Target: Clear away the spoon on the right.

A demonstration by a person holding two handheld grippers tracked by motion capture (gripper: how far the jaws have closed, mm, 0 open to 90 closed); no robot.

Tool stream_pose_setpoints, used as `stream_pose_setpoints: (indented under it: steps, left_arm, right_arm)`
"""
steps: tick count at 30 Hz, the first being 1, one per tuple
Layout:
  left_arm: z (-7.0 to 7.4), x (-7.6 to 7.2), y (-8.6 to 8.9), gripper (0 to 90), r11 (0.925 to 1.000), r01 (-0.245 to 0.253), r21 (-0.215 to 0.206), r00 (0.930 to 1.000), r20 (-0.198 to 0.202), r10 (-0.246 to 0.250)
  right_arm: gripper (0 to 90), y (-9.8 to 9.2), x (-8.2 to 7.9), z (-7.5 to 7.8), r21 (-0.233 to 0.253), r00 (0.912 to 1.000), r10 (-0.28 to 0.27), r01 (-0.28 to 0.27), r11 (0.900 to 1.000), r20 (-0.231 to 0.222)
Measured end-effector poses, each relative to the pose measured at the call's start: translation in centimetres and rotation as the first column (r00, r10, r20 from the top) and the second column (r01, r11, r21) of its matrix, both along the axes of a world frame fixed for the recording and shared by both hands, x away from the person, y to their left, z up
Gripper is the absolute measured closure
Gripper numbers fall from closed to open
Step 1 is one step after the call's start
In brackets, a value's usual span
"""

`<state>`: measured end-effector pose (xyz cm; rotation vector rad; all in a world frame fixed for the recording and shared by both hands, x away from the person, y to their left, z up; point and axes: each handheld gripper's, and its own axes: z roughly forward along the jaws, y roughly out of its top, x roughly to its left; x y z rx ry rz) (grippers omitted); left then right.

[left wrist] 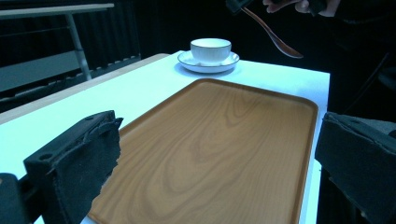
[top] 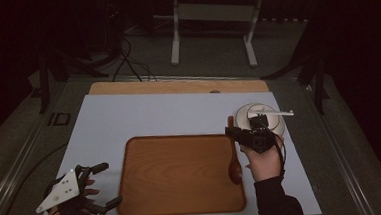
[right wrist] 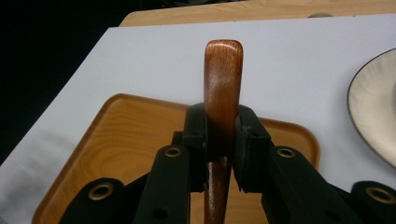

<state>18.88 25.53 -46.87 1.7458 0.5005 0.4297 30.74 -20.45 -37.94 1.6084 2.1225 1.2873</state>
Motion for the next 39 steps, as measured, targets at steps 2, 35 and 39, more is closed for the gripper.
stream_pose_setpoints:
  steps: [2, 35, 39]
  left_arm:
    - [0.0, 0.0, 0.0, 0.1, 1.0000, 0.001, 0.000, 1.0000, 0.000, -0.001]
    - [0.0, -0.1, -0.1, 0.1, 0.9999, 0.007, 0.012, 1.0000, 0.001, -0.007]
    - [-0.1, 0.0, -0.1, 0.1, 0.9999, 0.009, 0.012, 1.0000, -0.001, -0.009]
  right_arm:
    - [77.0, 0.3, -0.2, -0.2, 0.001, 1.0000, 0.001, -0.001, 1.000, -0.003]
    - [77.0, 3.5, -0.8, -6.9, -0.102, 0.9895, -0.126, 0.118, 0.988, -0.071]
    - [77.0, 4.0, -0.6, -7.7, -0.124, 0.9871, -0.143, 0.133, 0.983, -0.072]
